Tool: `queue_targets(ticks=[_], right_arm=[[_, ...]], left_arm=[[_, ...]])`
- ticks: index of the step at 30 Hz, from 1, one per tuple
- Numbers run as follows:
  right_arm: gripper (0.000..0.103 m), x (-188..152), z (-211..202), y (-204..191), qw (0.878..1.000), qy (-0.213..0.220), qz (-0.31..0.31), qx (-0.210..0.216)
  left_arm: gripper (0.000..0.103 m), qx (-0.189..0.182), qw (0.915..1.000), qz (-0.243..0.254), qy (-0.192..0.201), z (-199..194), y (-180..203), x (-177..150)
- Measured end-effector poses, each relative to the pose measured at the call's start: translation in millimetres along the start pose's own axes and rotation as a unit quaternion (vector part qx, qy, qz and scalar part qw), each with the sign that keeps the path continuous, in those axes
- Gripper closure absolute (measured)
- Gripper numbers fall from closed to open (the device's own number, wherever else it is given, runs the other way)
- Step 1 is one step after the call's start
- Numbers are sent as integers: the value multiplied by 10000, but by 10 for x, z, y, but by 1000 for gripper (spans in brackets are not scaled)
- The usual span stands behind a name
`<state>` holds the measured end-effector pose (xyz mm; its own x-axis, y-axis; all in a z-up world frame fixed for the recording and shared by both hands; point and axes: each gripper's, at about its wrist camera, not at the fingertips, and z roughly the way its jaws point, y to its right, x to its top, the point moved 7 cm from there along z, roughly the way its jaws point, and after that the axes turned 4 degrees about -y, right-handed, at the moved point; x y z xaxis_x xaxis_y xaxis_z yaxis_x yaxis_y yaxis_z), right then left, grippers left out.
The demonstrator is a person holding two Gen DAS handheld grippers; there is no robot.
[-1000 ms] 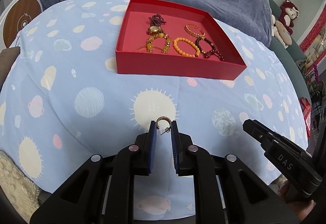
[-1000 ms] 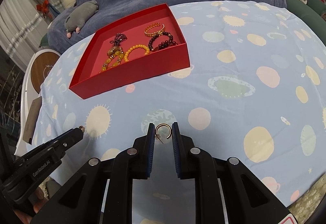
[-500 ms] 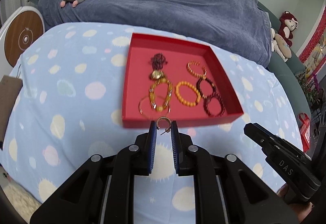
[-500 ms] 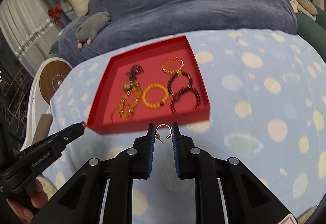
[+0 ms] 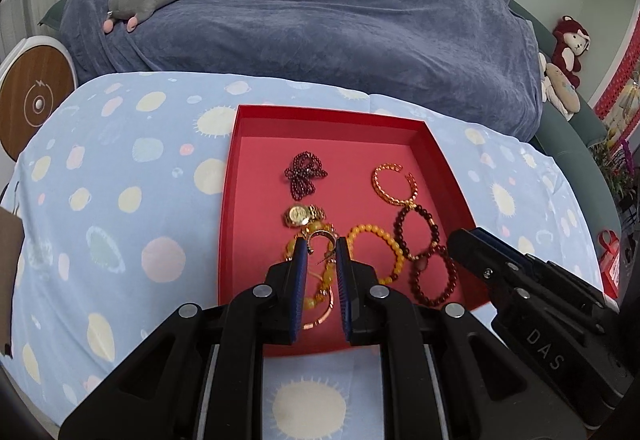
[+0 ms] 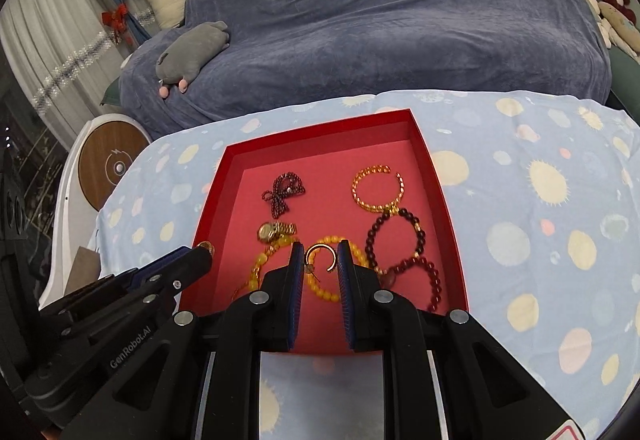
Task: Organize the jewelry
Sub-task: 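Carry both earrings into the red box and open both grippers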
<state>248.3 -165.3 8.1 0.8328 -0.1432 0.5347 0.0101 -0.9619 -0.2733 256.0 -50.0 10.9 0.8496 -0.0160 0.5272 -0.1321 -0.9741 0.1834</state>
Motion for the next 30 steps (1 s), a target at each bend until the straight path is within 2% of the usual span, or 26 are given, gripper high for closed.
queue_targets(ticks=[10, 21, 30], right_arm=[[87, 304, 376, 9, 9998, -96, -71, -146], [87, 397, 575, 5, 9996, -160, -130, -171], [87, 412, 579, -4, 9996, -163, -167, -173]], left_arm=[[89, 133, 9998, 35, -152, 342, -44, 175], [89, 241, 9995, 37, -221, 514, -77, 284], [88, 286, 9994, -38, -214, 537, -126, 308]])
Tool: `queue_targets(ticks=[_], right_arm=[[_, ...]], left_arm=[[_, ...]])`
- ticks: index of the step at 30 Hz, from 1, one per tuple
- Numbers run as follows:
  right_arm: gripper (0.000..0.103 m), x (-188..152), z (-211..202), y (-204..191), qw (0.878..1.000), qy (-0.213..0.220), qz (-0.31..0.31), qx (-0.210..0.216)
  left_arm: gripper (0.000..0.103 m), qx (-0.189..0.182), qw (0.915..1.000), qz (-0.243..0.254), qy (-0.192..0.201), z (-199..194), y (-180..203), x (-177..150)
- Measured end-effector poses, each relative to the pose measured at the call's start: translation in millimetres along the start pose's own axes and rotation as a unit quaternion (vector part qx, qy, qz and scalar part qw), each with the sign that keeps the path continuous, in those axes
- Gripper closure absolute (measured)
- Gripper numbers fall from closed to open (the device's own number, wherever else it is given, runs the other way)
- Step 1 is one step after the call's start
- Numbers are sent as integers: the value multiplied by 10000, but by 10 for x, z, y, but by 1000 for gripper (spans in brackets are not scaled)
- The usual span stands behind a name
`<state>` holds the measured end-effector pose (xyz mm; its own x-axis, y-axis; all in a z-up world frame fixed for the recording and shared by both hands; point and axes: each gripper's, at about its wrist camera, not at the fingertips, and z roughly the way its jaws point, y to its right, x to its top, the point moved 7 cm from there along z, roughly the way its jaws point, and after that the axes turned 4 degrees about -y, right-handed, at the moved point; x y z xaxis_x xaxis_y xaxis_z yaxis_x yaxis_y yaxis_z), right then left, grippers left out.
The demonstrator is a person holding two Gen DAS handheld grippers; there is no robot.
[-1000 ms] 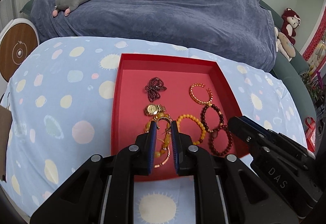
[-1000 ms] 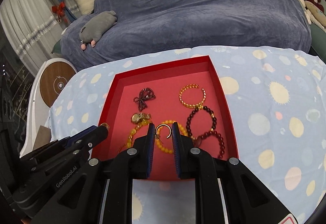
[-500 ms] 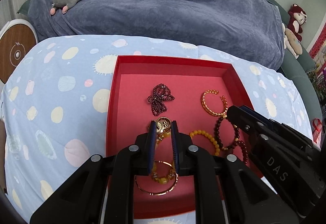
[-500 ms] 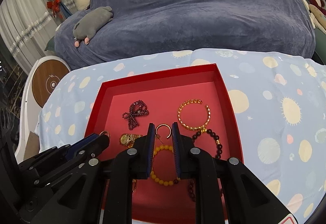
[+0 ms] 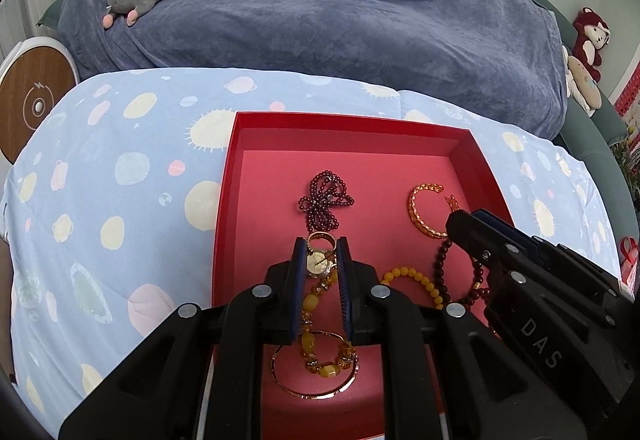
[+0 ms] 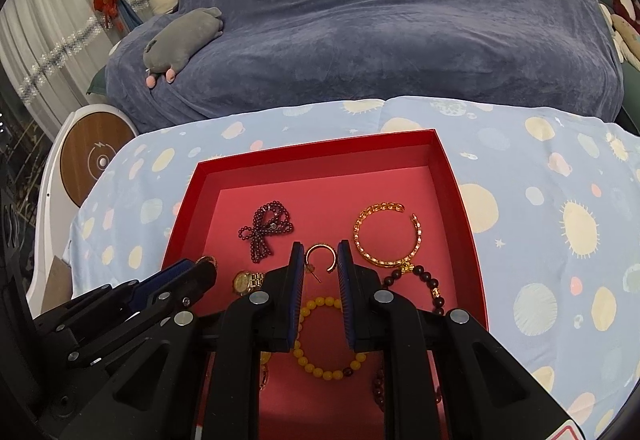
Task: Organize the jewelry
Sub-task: 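Carry both earrings into the red box and open both grippers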
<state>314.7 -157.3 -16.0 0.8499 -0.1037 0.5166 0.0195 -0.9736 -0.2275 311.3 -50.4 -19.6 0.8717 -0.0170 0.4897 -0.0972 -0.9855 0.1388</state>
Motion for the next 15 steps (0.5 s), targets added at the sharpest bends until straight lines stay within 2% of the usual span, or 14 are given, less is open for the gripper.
queue_targets(ticks=[3, 7, 15], right_arm=[[87, 9, -18, -18, 10000, 33, -1, -23], [84, 23, -52, -35, 10000, 67, -25, -42], [79, -41, -230, -59, 9999, 130, -23, -83]], left_arm=[[83, 1, 10000, 10, -4, -10, -1, -2], [70, 68, 10000, -6, 31, -49, -4, -3], [66, 122, 9998, -13, 132, -219, 3, -19]])
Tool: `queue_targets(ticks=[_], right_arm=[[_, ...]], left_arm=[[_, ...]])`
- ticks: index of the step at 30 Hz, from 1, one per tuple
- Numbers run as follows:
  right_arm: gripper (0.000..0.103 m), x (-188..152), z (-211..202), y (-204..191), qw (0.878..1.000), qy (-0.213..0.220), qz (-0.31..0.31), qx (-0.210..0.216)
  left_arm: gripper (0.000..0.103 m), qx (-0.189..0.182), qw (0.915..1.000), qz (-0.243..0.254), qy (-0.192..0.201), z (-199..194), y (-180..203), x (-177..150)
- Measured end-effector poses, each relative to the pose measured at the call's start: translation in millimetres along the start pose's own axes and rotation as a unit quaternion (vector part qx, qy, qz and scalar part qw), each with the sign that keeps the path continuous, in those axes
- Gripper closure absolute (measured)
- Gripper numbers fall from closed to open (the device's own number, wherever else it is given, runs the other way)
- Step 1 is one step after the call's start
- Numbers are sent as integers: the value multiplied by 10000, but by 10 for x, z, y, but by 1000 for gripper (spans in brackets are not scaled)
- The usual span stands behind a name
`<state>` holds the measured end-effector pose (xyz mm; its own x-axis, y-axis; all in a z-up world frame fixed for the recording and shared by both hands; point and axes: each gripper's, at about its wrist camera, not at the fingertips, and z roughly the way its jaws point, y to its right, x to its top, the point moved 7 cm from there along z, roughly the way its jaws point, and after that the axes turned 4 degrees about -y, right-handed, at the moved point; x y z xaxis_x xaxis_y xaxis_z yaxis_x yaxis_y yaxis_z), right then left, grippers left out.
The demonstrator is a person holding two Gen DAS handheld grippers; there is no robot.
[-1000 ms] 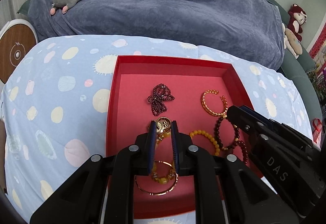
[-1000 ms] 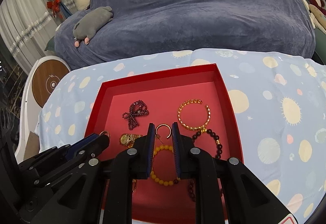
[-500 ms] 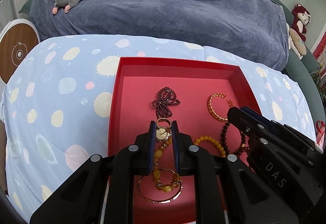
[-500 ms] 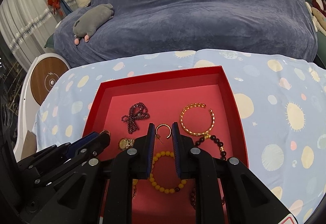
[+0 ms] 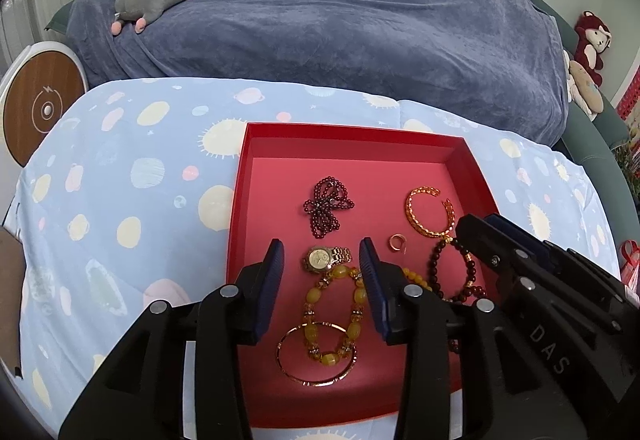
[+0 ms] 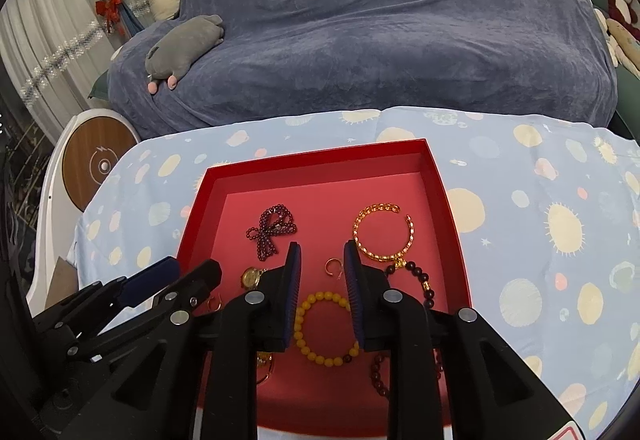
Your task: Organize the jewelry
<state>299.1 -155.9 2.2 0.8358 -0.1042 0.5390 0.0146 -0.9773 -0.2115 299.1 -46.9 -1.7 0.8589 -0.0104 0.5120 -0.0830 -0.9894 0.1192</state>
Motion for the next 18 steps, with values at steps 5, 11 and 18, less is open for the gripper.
queue_targets(ticks=[5, 11, 18], right_arm=[[76, -143, -168, 6, 10000, 19, 5, -97], [76, -377, -436, 17, 9998, 107, 66, -166], [75, -726, -688, 57, 9994, 121, 156, -284]], left_arm=[[61, 41, 10000, 9, 39, -173, 11, -96], [55, 73, 9999, 76, 67, -405, 32, -340], [55, 66, 10000, -39, 18, -595, 15, -643]])
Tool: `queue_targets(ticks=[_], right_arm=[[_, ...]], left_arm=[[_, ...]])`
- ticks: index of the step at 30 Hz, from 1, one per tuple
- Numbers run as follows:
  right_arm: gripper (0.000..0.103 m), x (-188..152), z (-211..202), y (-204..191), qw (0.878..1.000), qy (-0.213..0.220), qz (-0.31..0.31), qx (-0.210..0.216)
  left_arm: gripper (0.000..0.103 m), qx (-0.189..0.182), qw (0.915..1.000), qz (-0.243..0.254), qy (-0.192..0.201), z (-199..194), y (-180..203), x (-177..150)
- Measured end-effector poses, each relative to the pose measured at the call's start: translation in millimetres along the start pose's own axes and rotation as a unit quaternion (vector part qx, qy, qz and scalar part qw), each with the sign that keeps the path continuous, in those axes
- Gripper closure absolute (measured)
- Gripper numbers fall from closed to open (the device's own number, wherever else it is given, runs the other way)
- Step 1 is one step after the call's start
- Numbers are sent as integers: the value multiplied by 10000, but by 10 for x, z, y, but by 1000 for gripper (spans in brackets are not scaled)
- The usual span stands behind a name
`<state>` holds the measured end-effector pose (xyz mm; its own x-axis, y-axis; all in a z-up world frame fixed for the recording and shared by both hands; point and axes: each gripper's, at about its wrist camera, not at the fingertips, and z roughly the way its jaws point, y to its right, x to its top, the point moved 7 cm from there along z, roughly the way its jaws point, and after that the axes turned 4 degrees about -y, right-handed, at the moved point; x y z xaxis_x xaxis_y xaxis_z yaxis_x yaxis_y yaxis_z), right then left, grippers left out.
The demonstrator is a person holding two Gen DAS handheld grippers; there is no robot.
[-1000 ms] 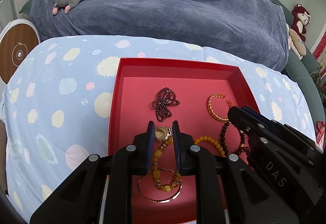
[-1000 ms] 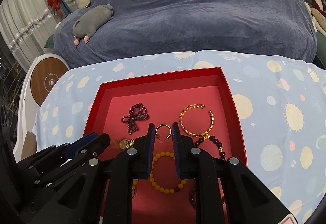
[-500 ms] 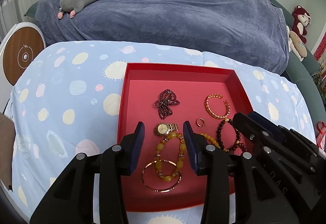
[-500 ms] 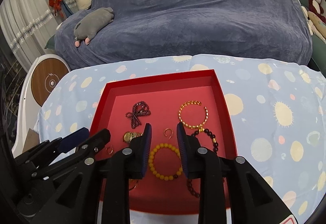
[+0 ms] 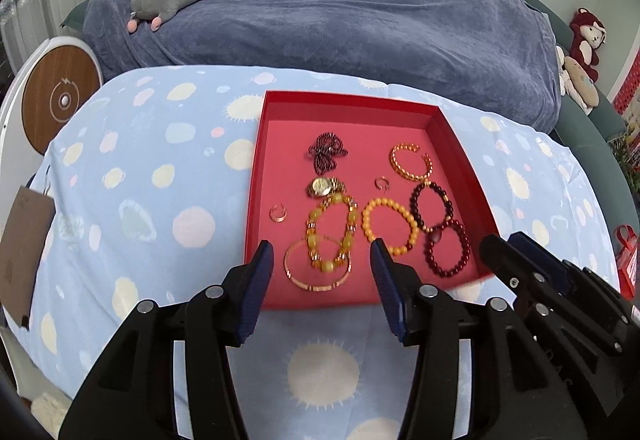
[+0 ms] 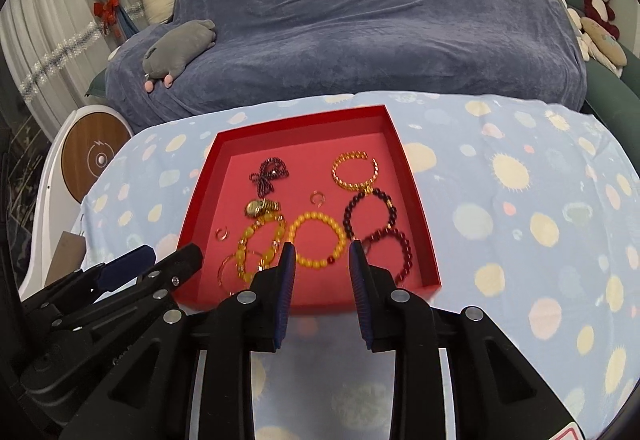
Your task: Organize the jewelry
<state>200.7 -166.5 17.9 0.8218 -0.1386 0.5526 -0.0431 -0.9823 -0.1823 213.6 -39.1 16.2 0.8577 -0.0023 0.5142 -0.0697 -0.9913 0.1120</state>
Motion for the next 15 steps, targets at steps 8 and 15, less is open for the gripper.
queue_targets(ticks=[8, 15], right_arm=[[69, -373, -196, 60, 9999, -57, 83, -94], [69, -565, -344, 98, 9998, -38, 159, -113]], left_arm=[[55, 12, 10000, 43, 13, -195, 65, -275], [55, 14, 10000, 80, 4, -305, 113, -456]])
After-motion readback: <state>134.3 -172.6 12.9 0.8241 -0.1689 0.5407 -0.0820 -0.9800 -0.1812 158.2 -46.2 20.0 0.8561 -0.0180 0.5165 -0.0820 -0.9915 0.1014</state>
